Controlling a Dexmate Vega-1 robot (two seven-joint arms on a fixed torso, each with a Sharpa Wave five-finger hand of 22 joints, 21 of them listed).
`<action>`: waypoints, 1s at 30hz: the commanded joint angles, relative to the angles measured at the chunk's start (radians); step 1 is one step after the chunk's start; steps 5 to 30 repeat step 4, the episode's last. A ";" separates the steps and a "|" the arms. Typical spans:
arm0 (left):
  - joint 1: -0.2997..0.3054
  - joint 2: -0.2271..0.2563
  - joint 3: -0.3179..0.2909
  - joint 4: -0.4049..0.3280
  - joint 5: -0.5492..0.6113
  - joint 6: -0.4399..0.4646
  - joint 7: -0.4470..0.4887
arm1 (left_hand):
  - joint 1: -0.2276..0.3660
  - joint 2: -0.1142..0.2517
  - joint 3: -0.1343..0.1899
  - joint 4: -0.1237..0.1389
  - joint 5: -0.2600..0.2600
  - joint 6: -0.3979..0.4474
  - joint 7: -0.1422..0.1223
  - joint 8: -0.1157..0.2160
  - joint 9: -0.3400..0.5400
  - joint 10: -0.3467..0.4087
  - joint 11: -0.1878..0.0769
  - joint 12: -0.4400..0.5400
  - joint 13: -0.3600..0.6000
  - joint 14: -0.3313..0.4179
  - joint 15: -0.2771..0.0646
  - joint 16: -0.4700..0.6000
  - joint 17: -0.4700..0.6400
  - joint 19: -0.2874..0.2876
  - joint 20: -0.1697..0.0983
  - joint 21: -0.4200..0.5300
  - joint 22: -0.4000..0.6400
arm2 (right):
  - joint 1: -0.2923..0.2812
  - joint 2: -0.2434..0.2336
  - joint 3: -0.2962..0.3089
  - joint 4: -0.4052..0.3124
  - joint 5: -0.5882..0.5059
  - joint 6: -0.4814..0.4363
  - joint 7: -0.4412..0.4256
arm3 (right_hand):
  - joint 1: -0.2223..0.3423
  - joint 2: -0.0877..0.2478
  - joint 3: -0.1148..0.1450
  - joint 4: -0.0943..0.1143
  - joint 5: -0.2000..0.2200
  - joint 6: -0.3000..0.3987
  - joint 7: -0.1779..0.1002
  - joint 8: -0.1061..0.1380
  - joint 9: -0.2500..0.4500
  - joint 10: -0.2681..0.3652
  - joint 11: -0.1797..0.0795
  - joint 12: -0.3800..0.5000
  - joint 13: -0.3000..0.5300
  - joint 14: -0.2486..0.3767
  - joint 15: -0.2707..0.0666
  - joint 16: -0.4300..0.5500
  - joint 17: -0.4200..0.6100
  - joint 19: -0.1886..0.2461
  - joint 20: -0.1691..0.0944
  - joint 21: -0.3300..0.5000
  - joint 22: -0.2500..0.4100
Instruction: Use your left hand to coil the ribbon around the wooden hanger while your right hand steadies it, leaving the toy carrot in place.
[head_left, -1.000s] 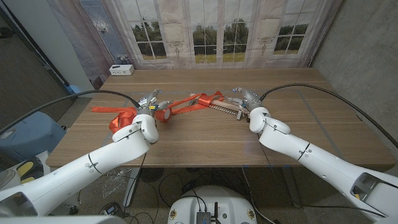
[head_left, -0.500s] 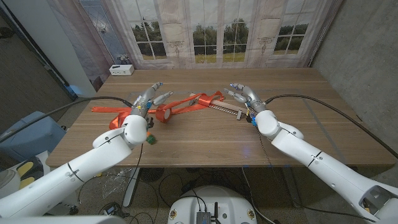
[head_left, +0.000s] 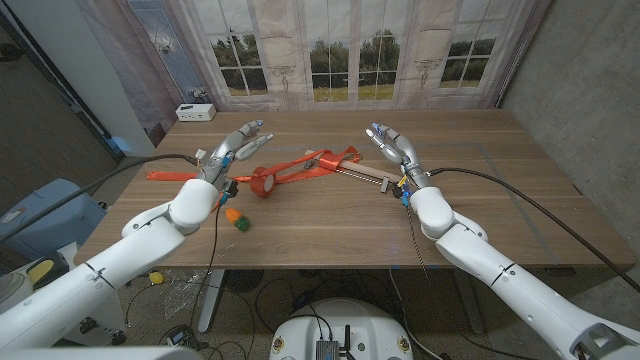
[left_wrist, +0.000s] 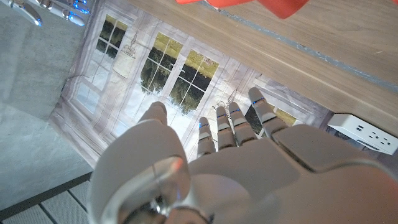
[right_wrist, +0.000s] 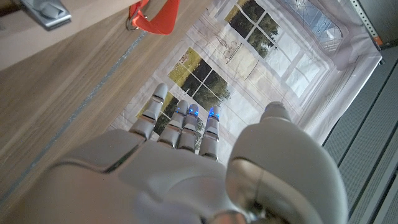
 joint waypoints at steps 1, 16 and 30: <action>-0.090 -0.093 -0.017 0.284 -0.132 -0.432 -0.216 | -0.020 0.019 0.013 0.017 -0.001 0.034 -0.001 0.012 0.002 0.029 -0.003 0.013 -0.004 0.054 -0.010 0.020 -0.002 0.038 -0.027 0.002 0.003 | -0.138 0.083 0.060 -0.094 -0.054 0.086 -0.165 | 0.007 0.004 0.001 -0.017 -0.006 0.048 0.031 0.013 0.001 0.046 0.011 0.006 -0.003 -0.009 -0.006 -0.016 -0.026 0.010 -0.048 -0.010 0.003; -0.120 -0.121 -0.010 0.329 -0.155 -0.452 -0.239 | -0.022 0.025 0.018 0.019 0.000 0.033 0.003 0.011 0.002 0.032 -0.001 0.014 -0.005 0.056 -0.008 0.020 -0.003 0.041 -0.026 0.001 0.003 | -0.163 0.092 0.055 -0.136 -0.106 0.064 -0.205 | 0.013 0.006 0.004 -0.022 -0.007 0.051 0.034 0.013 0.001 0.050 0.013 0.006 -0.004 -0.013 -0.006 -0.019 -0.031 0.006 -0.051 -0.014 0.003; -0.120 -0.121 -0.010 0.329 -0.155 -0.452 -0.239 | -0.022 0.025 0.018 0.019 0.000 0.033 0.003 0.011 0.002 0.032 -0.001 0.014 -0.005 0.056 -0.008 0.020 -0.003 0.041 -0.026 0.001 0.003 | -0.163 0.092 0.055 -0.136 -0.106 0.064 -0.205 | 0.013 0.006 0.004 -0.022 -0.007 0.051 0.034 0.013 0.001 0.050 0.013 0.006 -0.004 -0.013 -0.006 -0.019 -0.031 0.006 -0.051 -0.014 0.003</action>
